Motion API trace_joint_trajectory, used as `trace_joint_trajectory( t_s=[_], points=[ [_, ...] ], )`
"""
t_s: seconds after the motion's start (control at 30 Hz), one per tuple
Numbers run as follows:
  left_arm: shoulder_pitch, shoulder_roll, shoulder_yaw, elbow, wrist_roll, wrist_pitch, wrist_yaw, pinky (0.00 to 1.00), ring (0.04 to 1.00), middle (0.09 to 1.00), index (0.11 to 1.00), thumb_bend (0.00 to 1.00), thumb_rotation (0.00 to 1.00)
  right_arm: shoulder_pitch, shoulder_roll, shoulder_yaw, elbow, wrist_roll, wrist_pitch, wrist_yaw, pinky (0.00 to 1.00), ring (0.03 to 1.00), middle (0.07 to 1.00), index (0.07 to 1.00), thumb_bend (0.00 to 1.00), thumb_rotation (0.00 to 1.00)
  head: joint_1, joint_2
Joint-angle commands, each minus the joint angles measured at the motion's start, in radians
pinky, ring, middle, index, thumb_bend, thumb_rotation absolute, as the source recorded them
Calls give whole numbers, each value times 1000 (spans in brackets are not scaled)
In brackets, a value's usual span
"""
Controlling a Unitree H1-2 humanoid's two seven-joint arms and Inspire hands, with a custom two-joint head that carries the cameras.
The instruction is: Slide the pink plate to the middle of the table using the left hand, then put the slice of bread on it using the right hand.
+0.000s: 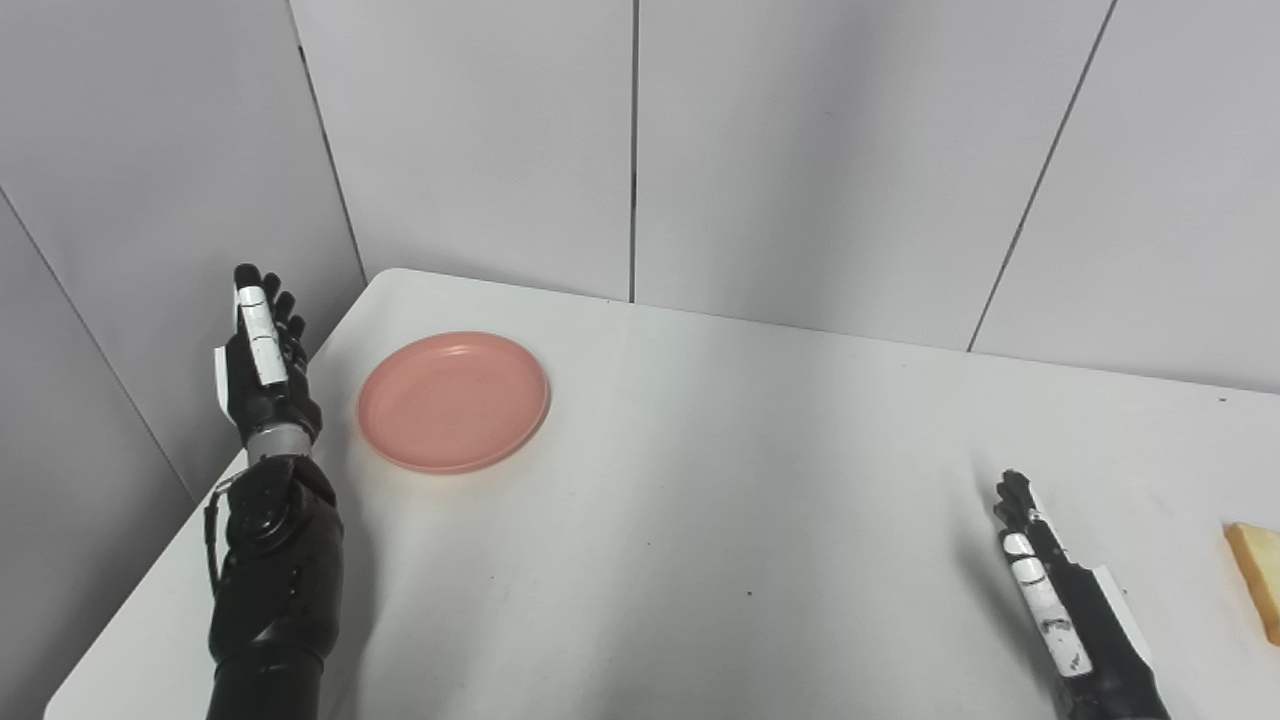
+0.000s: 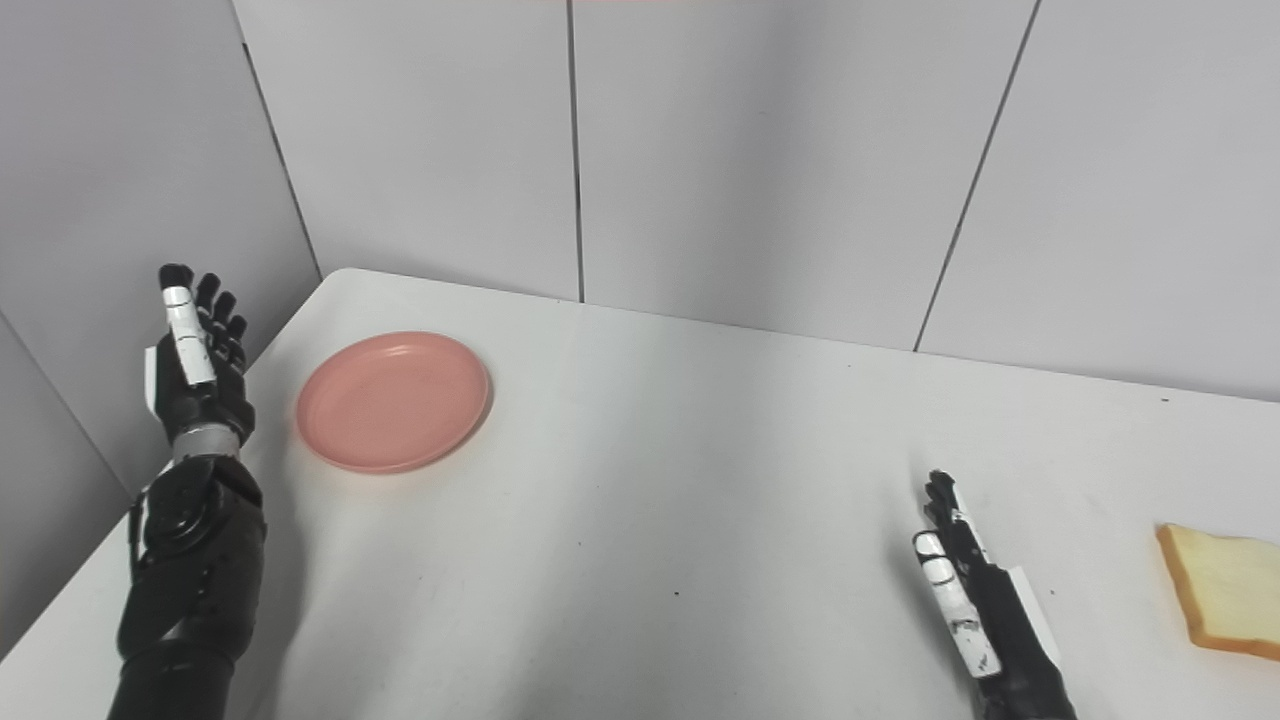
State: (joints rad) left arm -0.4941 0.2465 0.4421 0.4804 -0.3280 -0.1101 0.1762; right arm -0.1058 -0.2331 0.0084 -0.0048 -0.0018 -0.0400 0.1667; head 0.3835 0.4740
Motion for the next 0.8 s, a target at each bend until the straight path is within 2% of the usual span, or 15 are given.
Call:
trace_joint_trajectory(
  t_s=[0.0, 0.3, 0.43, 0.6, 0.77],
  points=[
    [-56, 32, -5, 11, 1, -31, -17, 1000, 988, 978, 973, 906, 891, -13, -5, -6, -27, 4, 4, 1, 1000, 1000, 1000, 1000, 272, 1000, 0, 7],
    [-78, 34, -15, 113, -18, -65, -56, 1000, 991, 989, 983, 930, 865, -17, -7, -4, -26, 3, 14, 2, 1000, 1000, 1000, 1000, 304, 1000, -2, 8],
    [-92, 38, -13, 174, -25, -79, -57, 1000, 988, 983, 980, 902, 872, -16, -6, -5, -35, 9, 24, 5, 1000, 1000, 1000, 1000, 295, 1000, -4, 12],
    [-113, 52, -14, 267, -28, -108, -77, 986, 978, 974, 964, 921, 870, -16, -4, -5, -38, 10, 25, 3, 1000, 1000, 1000, 1000, 272, 1000, -7, 12],
    [-123, 59, -13, 311, -37, -129, -97, 992, 981, 978, 974, 923, 872, -17, -2, -6, -37, 15, 28, 3, 1000, 1000, 1000, 1000, 272, 1000, -8, 11]
  ],
)
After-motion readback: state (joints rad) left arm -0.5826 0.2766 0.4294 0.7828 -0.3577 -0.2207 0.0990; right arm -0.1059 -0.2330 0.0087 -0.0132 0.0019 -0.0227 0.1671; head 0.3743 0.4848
